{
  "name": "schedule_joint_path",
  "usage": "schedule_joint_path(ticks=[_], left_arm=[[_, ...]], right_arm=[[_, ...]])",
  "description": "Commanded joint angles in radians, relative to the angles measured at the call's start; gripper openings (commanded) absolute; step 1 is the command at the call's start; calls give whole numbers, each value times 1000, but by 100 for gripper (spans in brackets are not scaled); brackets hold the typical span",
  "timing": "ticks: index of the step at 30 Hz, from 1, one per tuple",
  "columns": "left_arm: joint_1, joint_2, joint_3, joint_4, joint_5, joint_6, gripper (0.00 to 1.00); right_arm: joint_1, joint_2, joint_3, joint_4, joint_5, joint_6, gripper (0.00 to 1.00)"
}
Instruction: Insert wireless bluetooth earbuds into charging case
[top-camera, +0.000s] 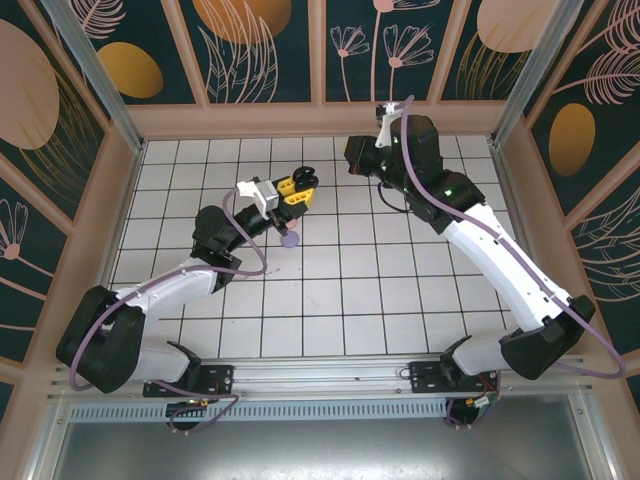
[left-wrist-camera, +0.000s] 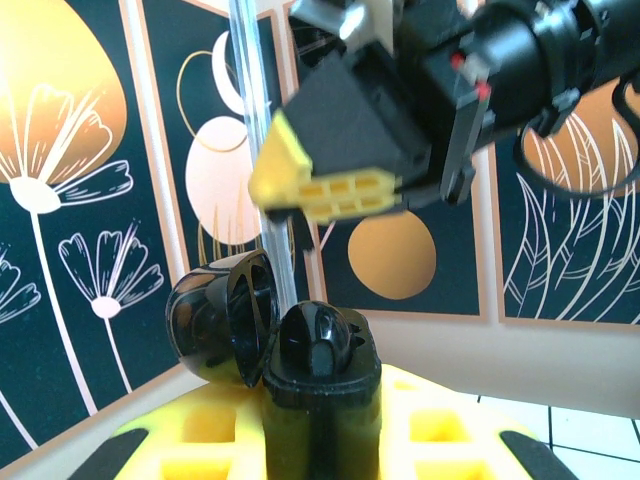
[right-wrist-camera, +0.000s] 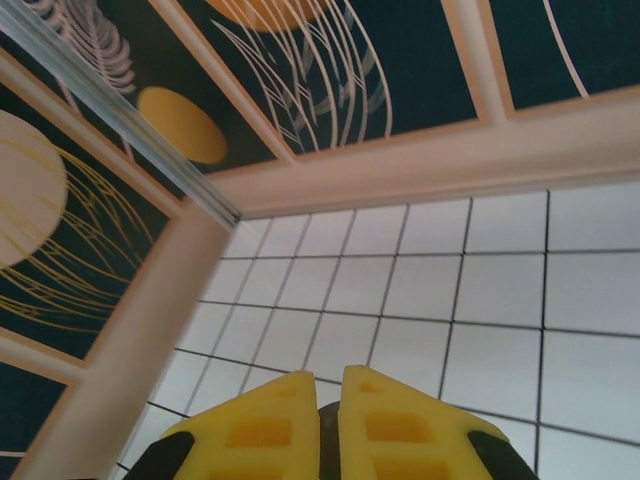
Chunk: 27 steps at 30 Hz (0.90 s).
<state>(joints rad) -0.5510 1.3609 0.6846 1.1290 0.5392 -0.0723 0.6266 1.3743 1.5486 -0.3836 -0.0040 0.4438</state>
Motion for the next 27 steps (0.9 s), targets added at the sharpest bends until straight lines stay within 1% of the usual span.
schedule_joint_path(ticks=[1,12,18,27], left_arm=[[-3,16,39,31,11,-11,0],[-3,52,68,67,19,-62,0],[-3,55,72,83,20,-72,0],[-3,50,69,80,19,-70,0]], right_arm=[[11,-13,29,63,-41,-22,10],[110,-46,-43,273,-87,-7,10],[152,-76,-133,367,-86,2,10],[164,-83,-190,392,-89,33,10]])
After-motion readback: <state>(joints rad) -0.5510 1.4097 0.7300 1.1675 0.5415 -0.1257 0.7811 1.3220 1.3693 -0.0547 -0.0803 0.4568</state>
